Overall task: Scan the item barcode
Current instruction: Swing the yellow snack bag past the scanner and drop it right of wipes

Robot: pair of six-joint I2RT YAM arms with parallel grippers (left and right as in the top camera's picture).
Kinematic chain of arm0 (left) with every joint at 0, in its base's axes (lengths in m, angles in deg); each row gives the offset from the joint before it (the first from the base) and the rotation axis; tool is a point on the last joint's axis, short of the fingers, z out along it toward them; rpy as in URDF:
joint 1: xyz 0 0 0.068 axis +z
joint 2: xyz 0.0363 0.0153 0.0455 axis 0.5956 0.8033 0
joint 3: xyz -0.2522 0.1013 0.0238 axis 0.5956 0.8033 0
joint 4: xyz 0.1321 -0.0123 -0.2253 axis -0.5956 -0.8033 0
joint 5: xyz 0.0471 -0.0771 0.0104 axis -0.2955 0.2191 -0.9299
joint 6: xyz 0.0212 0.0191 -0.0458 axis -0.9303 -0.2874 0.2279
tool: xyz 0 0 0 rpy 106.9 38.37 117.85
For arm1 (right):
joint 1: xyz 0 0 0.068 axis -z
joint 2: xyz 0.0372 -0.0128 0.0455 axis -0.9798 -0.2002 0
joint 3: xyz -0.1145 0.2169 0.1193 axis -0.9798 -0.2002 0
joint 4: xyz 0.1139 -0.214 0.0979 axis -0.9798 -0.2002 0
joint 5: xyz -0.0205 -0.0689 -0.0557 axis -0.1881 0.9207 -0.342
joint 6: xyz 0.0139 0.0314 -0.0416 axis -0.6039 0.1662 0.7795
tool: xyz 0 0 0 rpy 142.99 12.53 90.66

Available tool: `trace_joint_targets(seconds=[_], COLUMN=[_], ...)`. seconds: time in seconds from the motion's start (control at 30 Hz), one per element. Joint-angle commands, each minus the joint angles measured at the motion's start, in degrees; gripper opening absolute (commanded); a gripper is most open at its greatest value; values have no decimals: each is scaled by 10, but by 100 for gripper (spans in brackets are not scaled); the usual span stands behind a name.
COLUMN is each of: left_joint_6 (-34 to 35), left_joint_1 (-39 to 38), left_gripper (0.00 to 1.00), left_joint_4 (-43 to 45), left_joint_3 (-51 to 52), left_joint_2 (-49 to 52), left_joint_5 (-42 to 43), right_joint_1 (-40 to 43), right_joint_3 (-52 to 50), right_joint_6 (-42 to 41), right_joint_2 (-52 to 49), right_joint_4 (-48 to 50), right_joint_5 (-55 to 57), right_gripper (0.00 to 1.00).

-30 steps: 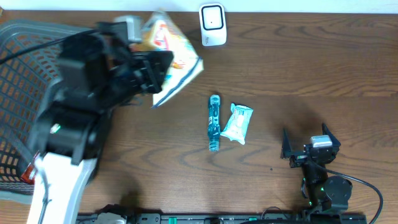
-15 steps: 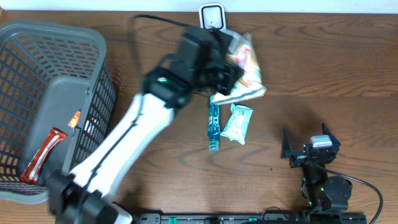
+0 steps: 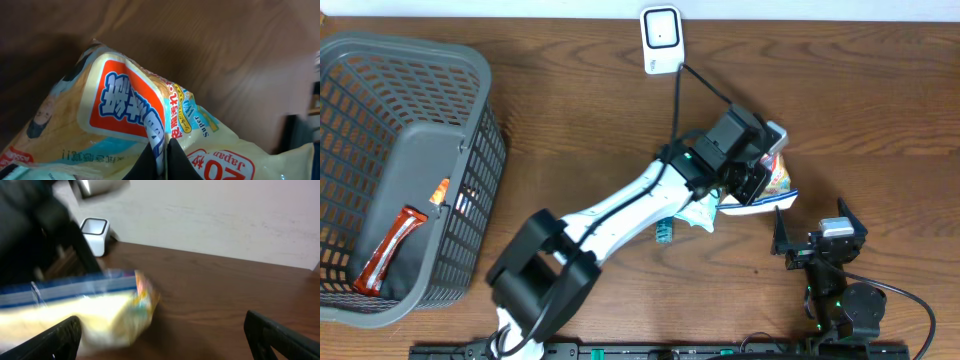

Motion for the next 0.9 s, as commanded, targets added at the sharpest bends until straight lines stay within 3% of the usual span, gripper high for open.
trace_joint_targets(seconds=[0.0,0.2,0.23,0.3,0.37,0.47,0.63,0.73,0.87], left_joint_6=[-14,-12,-12,-12,-12,-12,-12,-16,-37], left_joint_1=[-9,-11,-11,-11,-11,-9,4,24,50], left_gripper=[7,8,12,27,54,72,79,79,79], left_joint_4=[-1,-1,-1,-1,-1,-1,-9,-40,-83], left_joint_3=[-6,-6,-7,-7,-7,-7,-7,-7,-7], left_joint_2=[37,60,57,50,39,17,-27,-63,-108], left_joint_5=[-34,-34,-34,-34,-34,-34,-96,-211,-301], right_joint_1=[-4,-4,-4,-4,-4,-4,-4,-4,-4], right_joint_3=[-2,-2,-2,-2,-2,-2,-2,-2,-2], right_joint_6=[6,6,6,6,6,6,6,6,6], right_joint_2=[3,3,3,3,3,3,3,3,3], right_joint_4=[-1,-1,-1,-1,-1,-1,-1,-1,-1], right_joint_5=[1,1,1,0,1,0,1,1,1], right_gripper=[99,99,99,99,99,99,99,99,99])
